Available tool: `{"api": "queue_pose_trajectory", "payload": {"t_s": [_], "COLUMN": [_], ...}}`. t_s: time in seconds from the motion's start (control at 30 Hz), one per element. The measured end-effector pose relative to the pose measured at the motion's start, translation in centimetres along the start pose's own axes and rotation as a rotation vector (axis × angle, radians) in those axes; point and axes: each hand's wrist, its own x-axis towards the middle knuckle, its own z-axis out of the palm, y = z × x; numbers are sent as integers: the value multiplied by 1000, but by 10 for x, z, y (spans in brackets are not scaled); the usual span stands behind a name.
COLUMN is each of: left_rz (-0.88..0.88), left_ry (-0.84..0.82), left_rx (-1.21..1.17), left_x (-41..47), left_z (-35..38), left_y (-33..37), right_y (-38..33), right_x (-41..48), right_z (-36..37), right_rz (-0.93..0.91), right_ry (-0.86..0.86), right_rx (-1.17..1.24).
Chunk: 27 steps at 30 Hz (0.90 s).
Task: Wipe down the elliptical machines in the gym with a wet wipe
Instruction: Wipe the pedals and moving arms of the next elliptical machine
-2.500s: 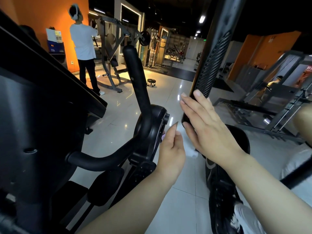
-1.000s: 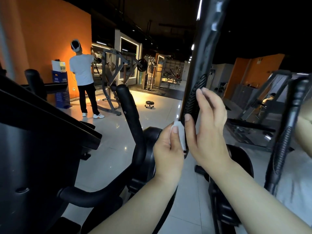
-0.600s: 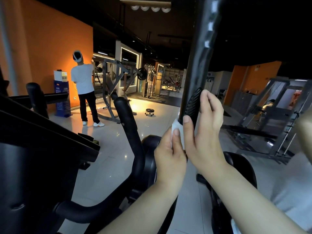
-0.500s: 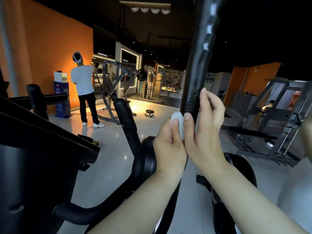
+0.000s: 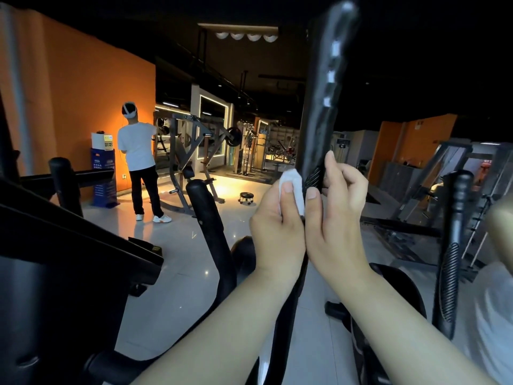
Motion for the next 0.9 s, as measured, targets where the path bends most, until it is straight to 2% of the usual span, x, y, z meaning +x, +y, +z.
{"api": "queue_pose_trajectory", "payload": {"t_s": [0.23, 0.37, 0.5, 0.73, 0.9], "left_rz": [11, 19, 41, 29, 111], "left_ry": [-112, -78, -38, -92, 3], "left_rx": [-50, -21, -39, -45, 28], "left_x": [-17, 2, 29, 1, 37], "left_z": [-7, -3, 4, 0, 12], "left_y": [-1, 6, 29, 13, 43], "right_y": [-2, -3, 2, 0, -6], "right_x": [12, 21, 23, 36, 60], "right_z": [-2, 0, -1, -10, -13], "right_rz": [-14, -51, -45, -66, -73], "right_ry": [-21, 22, 26, 40, 48], "right_rx": [65, -6, 32, 83, 77]}}
